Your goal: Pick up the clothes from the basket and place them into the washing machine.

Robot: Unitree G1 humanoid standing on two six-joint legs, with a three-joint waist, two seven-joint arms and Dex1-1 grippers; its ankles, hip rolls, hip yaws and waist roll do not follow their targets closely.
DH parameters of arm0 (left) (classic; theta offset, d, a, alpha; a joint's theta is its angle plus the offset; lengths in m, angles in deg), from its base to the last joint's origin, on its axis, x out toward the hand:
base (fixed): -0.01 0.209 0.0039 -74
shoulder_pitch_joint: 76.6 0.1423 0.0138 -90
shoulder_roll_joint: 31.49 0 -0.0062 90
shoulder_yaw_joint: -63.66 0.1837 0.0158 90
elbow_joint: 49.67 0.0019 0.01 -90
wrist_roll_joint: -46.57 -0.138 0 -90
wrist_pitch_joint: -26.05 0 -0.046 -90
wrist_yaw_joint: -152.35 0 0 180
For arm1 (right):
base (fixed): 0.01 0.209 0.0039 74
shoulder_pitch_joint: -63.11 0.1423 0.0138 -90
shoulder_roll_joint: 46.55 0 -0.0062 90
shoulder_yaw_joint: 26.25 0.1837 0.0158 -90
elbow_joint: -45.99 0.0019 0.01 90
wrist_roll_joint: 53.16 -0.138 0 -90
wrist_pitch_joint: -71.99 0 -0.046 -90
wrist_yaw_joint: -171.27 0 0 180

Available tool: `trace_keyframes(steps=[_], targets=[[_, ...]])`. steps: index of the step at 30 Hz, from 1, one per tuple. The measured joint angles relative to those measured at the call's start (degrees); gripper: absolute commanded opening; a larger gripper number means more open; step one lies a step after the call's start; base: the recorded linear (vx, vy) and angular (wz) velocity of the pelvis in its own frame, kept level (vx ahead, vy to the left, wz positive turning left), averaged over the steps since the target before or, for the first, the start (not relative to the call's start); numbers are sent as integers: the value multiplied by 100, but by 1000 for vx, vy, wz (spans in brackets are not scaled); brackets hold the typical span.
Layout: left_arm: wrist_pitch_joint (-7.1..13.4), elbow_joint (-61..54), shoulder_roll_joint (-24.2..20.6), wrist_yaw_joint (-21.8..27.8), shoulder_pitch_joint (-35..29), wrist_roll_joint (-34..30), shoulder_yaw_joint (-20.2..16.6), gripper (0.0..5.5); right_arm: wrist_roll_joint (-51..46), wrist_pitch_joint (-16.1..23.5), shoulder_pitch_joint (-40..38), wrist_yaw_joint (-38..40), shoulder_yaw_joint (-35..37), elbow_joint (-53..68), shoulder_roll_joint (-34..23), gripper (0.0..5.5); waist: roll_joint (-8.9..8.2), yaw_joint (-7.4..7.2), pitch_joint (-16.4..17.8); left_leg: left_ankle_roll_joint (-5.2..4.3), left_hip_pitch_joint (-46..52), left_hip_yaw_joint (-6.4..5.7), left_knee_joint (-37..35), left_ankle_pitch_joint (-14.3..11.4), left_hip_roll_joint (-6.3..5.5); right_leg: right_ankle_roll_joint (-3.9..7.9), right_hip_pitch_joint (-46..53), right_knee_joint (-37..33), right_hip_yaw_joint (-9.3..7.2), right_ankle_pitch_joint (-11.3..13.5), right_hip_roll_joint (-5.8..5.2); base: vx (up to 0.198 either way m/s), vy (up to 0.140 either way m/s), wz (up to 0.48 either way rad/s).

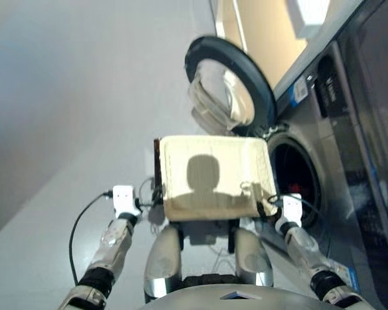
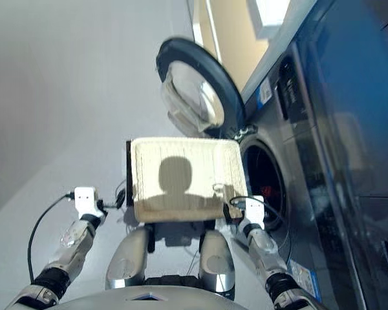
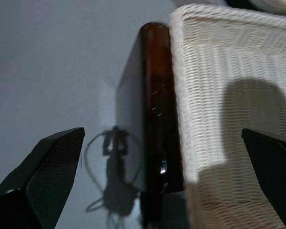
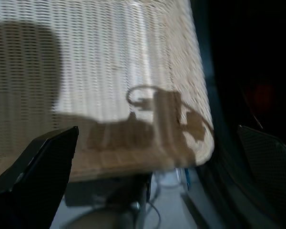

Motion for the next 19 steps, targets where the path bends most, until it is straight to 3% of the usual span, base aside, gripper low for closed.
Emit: trace_keyframes(steps=[3, 7, 11, 19], targets=[[-97, 873, 222, -53, 176, -178, -365, 550, 14, -87, -203, -79, 106, -608, 191, 550, -65, -20, -562, -5, 459, 77, -427, 57, 10, 7, 380, -358, 7, 68, -2, 129, 26, -170], [-220, 1658, 398, -133, 347, -512, -363, 550, 194, -279, -250, -40, 372, -1615, 370, 550, -84, -31, -1160, -7, 864, 186, -1046, 263, 7, 15, 568, -576, 15, 97, 0, 54, 17, -80], [-404, 2313, 512, -293, 298, -905, -359, 550, 546, -503, -169, 163, 521, -2137, 519, 550, -164, -140, -1359, -10, 929, 192, -1080, 261, 9, 27, 746, -827, -22, 203, -24, 0, 0, 0], [-599, 2456, 621, -351, 303, -1397, -353, 550, 674, -651, -185, 189, 480, -2132, 655, 550, -106, -141, -1755, -11, 1046, 174, -1084, 264, 18, 21, 891, -855, -53, 207, -24, 0, 0, 0]])
